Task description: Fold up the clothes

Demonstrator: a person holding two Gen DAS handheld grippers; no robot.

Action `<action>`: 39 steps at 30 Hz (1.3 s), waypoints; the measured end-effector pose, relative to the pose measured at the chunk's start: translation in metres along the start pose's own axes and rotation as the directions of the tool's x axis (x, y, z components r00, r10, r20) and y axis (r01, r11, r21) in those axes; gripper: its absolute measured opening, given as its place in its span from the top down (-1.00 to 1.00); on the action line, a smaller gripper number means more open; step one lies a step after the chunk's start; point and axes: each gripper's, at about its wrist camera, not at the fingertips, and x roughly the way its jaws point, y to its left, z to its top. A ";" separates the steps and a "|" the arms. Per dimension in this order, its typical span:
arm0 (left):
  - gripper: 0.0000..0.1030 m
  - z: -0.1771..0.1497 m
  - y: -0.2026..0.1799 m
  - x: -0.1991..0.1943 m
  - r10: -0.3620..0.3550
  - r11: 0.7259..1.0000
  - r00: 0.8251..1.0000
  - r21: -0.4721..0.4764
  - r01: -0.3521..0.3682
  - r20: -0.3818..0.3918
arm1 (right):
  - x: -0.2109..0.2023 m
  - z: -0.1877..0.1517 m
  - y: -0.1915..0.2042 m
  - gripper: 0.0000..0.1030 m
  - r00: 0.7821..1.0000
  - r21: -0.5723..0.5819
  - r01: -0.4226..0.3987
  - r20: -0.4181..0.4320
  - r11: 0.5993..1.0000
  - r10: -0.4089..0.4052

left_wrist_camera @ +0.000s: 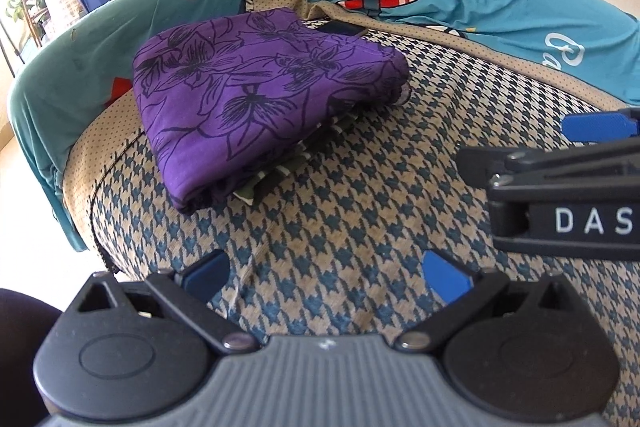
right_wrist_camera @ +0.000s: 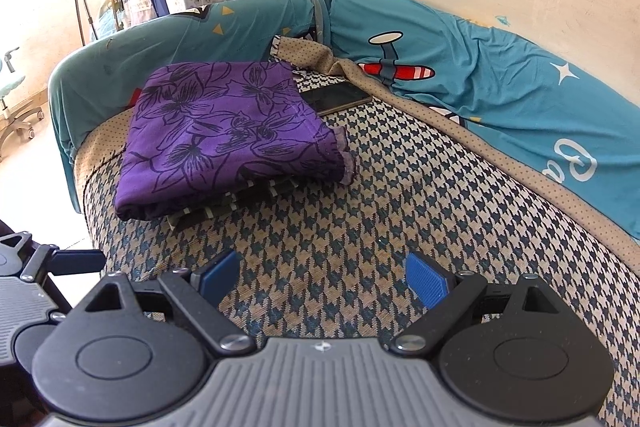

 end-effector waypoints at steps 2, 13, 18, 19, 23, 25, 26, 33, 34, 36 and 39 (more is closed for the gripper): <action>-1.00 -0.001 -0.006 -0.002 -0.001 0.999 1.000 0.034 0.000 0.009 | -0.002 -0.002 -0.003 -0.75 1.000 0.006 0.010 -0.002 1.000 -0.009; -1.00 0.005 -0.035 -0.012 -0.092 0.987 0.995 0.137 0.086 0.040 | -0.023 -0.012 -0.025 -0.75 0.998 0.039 0.070 -0.001 0.997 -0.070; -1.00 0.009 -0.054 -0.015 -0.116 0.975 0.992 0.195 0.103 0.056 | -0.036 -0.019 -0.038 -0.76 0.994 0.080 0.108 0.009 0.991 -0.109; -1.00 0.010 -0.059 -0.015 -0.124 0.972 0.991 0.207 0.109 0.058 | -0.038 -0.021 -0.042 -0.76 0.993 0.094 0.115 0.010 0.989 -0.117; -1.00 0.014 -0.075 -0.014 -0.161 0.957 0.985 0.251 0.142 0.056 | -0.047 -0.029 -0.058 -0.77 0.987 0.146 0.156 0.008 0.977 -0.159; -1.00 0.016 -0.083 -0.014 -0.177 0.949 0.983 0.275 0.154 0.058 | -0.051 -0.035 -0.066 -0.77 0.983 0.171 0.182 -0.001 0.968 -0.185; -1.00 0.017 -0.088 -0.014 -0.185 0.944 0.981 0.288 0.160 0.061 | -0.053 -0.038 -0.071 -0.77 0.980 0.186 0.195 -0.006 0.963 -0.198; -1.00 0.025 -0.117 -0.012 -0.256 0.905 0.965 0.365 0.221 0.052 | -0.071 -0.062 -0.110 -0.77 0.962 0.317 0.271 -0.050 0.909 -0.270; -1.00 0.026 -0.121 -0.012 -0.267 0.898 0.962 0.375 0.230 0.048 | -0.073 -0.065 -0.114 -0.77 0.959 0.328 0.282 -0.056 0.902 -0.279; -1.00 0.027 -0.129 -0.009 -0.283 0.885 0.958 0.396 0.245 0.038 | -0.077 -0.072 -0.122 -0.77 0.952 0.348 0.303 -0.069 0.887 -0.298; -1.00 0.028 -0.139 -0.005 -0.295 0.867 0.955 0.428 0.256 0.024 | -0.082 -0.082 -0.134 -0.77 0.945 0.374 0.326 -0.088 0.868 -0.316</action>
